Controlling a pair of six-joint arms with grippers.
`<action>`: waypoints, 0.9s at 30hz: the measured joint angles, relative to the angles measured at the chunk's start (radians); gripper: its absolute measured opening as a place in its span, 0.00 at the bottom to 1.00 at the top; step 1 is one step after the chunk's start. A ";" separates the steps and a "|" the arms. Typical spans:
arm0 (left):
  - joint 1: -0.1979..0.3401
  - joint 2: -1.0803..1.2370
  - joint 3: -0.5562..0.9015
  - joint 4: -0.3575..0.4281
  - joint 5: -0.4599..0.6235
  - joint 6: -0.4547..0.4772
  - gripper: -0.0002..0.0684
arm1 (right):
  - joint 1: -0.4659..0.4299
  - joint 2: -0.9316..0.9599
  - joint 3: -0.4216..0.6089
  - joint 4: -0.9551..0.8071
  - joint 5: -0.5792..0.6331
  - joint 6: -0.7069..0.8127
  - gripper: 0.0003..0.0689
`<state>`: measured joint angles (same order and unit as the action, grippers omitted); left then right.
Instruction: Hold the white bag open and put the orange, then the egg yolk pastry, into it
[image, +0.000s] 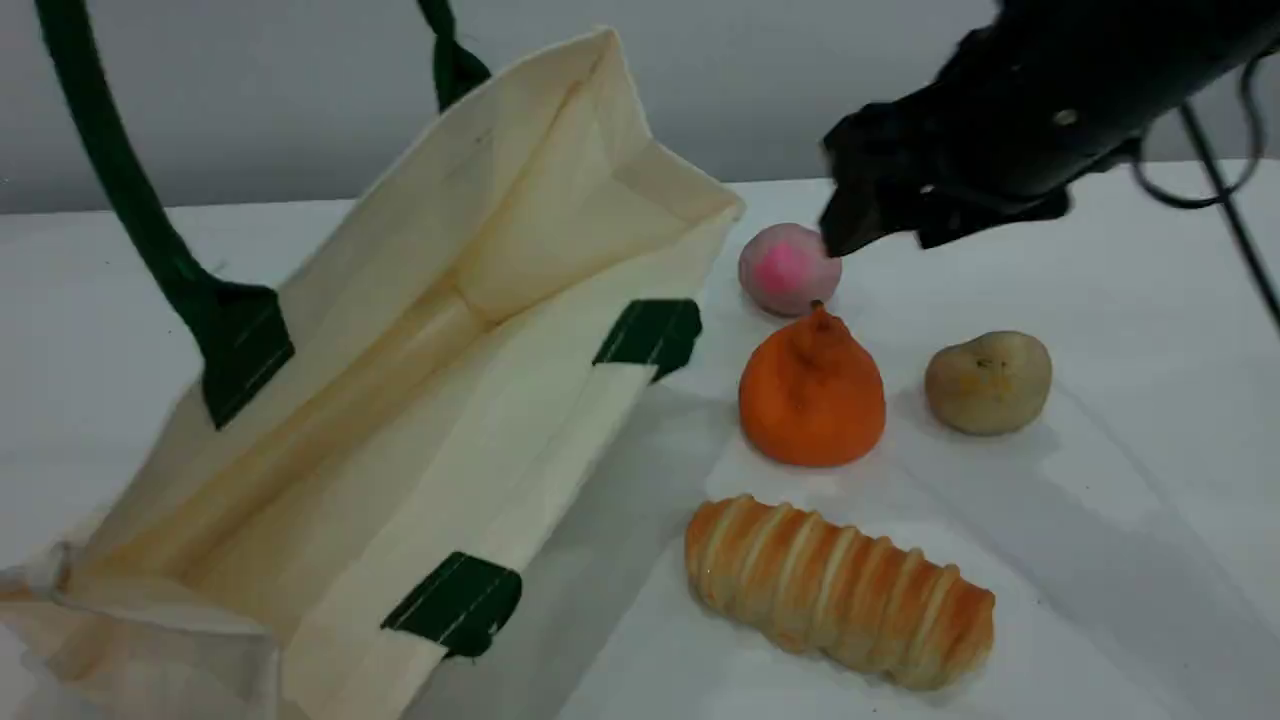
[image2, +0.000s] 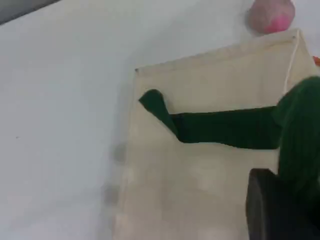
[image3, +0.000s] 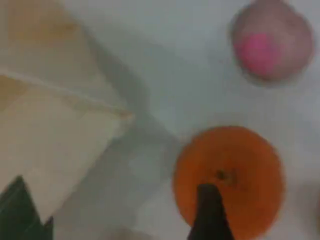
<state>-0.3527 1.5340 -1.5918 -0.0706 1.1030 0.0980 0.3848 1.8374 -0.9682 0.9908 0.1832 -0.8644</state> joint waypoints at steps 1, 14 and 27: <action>0.000 0.001 0.000 -0.001 0.000 0.000 0.11 | 0.015 0.010 0.000 0.000 -0.010 -0.001 0.64; 0.000 0.001 0.000 0.020 0.000 -0.001 0.11 | 0.036 0.129 -0.048 0.012 -0.024 -0.005 0.64; 0.000 0.001 0.000 0.019 -0.001 -0.001 0.11 | 0.036 0.246 -0.115 0.009 -0.019 -0.013 0.64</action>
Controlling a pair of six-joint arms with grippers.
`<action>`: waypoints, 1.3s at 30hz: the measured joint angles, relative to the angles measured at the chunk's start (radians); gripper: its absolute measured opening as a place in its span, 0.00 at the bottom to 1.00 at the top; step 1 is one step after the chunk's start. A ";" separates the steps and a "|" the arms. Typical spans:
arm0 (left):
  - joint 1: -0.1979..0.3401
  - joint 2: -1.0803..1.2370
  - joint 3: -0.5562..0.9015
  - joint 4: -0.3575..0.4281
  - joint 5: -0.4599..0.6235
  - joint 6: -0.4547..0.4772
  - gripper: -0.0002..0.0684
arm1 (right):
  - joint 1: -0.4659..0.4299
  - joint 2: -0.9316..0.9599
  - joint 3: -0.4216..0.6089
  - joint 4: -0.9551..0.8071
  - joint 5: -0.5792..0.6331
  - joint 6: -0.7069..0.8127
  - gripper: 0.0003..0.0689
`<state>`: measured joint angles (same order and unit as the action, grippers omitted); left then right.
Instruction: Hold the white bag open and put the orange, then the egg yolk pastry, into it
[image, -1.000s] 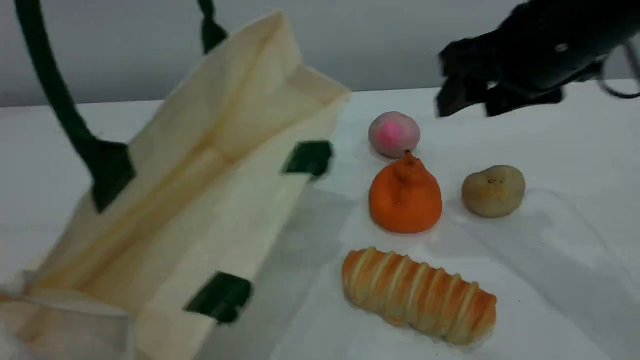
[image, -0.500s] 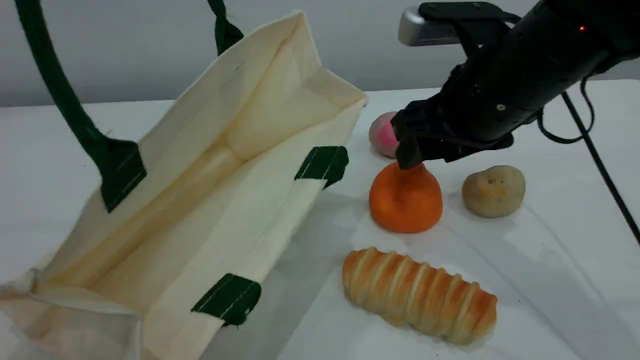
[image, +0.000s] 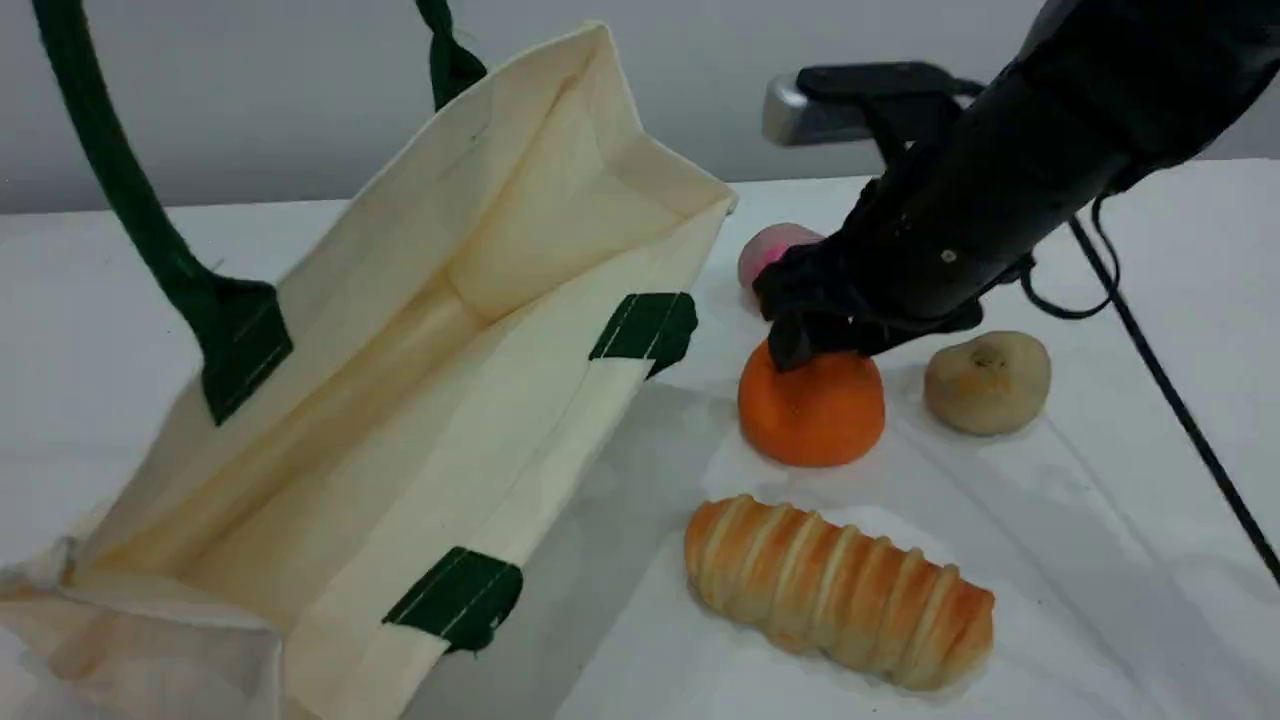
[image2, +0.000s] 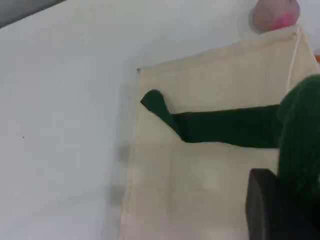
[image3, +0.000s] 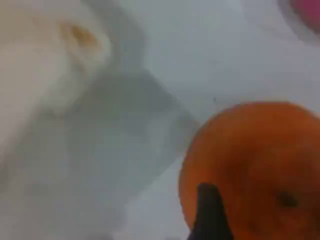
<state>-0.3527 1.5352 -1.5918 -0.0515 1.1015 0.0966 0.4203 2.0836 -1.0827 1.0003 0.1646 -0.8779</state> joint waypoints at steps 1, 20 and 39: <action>0.000 0.000 0.000 -0.001 0.000 0.000 0.11 | 0.000 0.008 -0.003 0.000 0.000 0.000 0.63; 0.000 0.000 0.001 -0.004 -0.003 0.000 0.11 | -0.002 -0.093 -0.011 -0.141 0.186 0.036 0.04; 0.000 0.000 0.001 -0.030 -0.006 0.000 0.11 | 0.000 -0.499 -0.011 -0.363 0.316 0.310 0.04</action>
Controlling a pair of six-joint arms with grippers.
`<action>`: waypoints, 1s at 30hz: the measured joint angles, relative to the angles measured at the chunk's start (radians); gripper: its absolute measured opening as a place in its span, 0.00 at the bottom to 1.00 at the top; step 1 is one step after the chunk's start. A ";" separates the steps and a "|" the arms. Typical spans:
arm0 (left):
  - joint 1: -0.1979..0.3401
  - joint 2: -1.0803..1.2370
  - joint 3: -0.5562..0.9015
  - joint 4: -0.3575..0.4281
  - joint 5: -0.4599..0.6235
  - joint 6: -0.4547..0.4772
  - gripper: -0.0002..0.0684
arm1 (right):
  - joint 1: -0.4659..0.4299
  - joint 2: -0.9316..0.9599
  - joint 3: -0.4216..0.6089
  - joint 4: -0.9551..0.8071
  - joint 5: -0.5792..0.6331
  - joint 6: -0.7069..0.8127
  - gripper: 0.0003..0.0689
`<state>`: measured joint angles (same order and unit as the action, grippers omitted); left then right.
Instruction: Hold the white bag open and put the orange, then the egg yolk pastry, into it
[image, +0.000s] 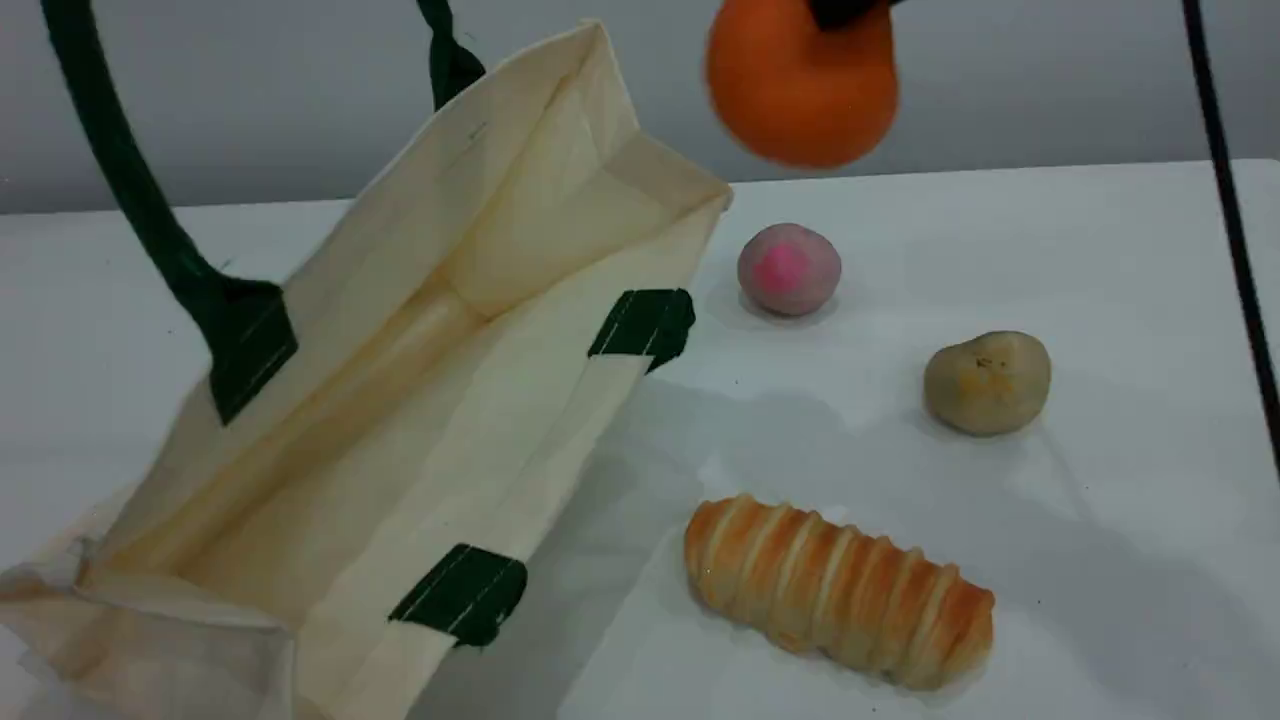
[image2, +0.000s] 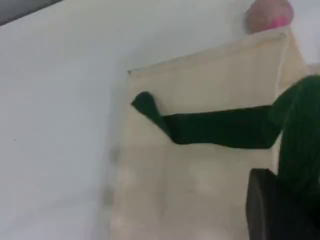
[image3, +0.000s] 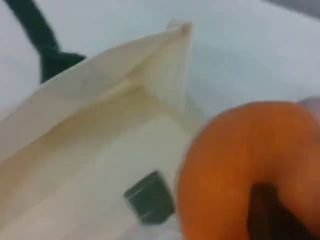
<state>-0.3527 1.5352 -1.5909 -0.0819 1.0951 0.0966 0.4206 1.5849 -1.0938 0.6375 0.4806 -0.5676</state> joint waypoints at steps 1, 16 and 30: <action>0.000 0.000 0.000 -0.008 -0.002 0.001 0.11 | 0.000 0.001 0.000 0.019 0.020 -0.002 0.04; -0.031 -0.001 -0.060 -0.004 0.026 0.007 0.11 | 0.239 0.056 0.000 0.102 -0.070 -0.018 0.04; -0.031 0.028 -0.071 -0.057 0.025 0.027 0.11 | 0.421 0.217 -0.001 0.238 -0.290 -0.071 0.04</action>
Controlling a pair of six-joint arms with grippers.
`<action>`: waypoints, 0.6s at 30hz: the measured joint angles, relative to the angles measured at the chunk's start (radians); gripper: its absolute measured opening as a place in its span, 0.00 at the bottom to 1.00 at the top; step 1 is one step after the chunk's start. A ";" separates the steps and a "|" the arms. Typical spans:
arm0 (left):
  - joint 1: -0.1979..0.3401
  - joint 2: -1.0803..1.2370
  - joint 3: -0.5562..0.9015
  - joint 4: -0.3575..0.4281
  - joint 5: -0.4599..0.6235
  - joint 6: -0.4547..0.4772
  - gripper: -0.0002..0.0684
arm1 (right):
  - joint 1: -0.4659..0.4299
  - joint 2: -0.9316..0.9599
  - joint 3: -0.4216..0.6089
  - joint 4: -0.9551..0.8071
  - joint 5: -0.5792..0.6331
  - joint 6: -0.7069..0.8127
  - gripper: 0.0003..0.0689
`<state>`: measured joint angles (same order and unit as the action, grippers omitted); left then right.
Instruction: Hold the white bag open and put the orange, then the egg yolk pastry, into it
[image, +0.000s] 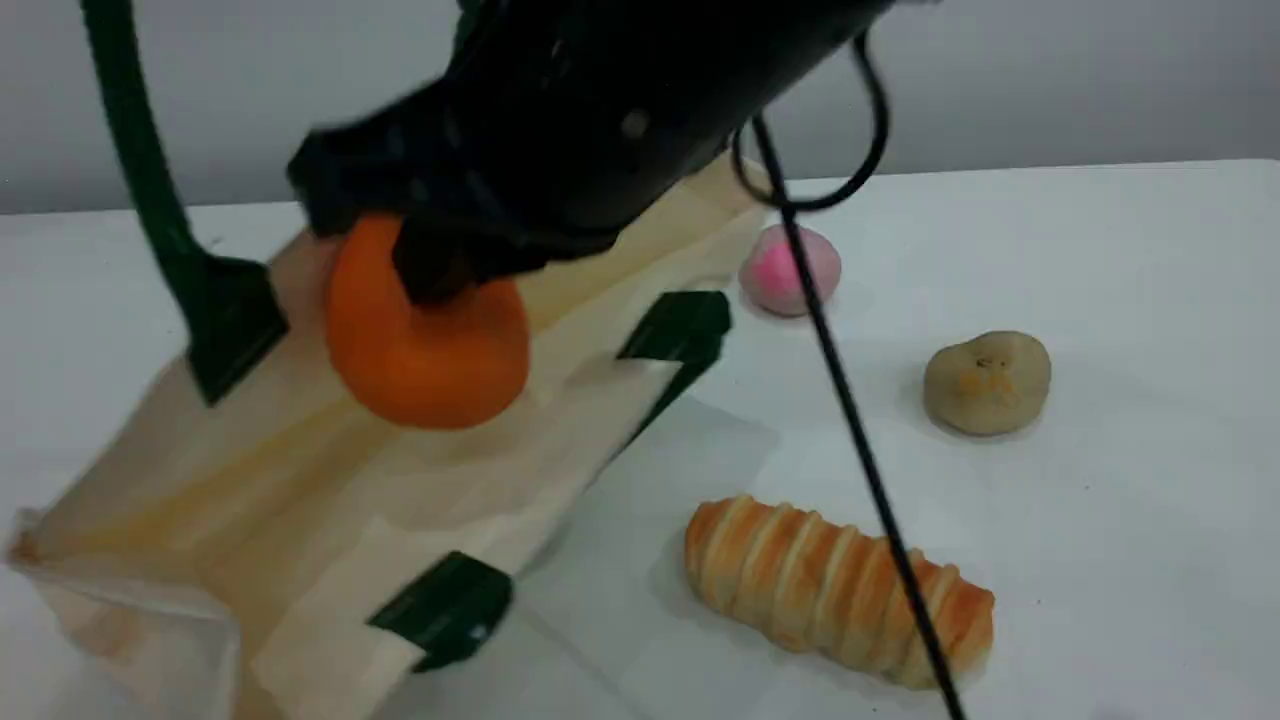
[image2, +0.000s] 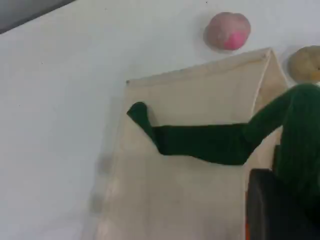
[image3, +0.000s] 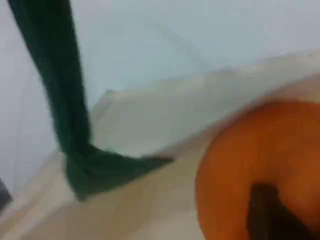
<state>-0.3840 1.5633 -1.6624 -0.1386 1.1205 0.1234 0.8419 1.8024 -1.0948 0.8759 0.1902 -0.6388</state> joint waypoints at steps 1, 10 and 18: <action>0.000 0.000 0.000 0.000 0.000 0.000 0.11 | 0.000 0.014 0.000 0.004 -0.013 0.000 0.04; 0.000 0.000 0.000 -0.001 0.000 0.000 0.11 | -0.002 0.100 -0.032 0.030 -0.096 0.001 0.04; 0.000 0.000 0.000 -0.004 0.000 0.000 0.11 | -0.002 0.185 -0.145 0.038 -0.064 0.001 0.04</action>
<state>-0.3840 1.5633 -1.6624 -0.1423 1.1205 0.1234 0.8400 1.9872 -1.2397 0.9137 0.1260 -0.6379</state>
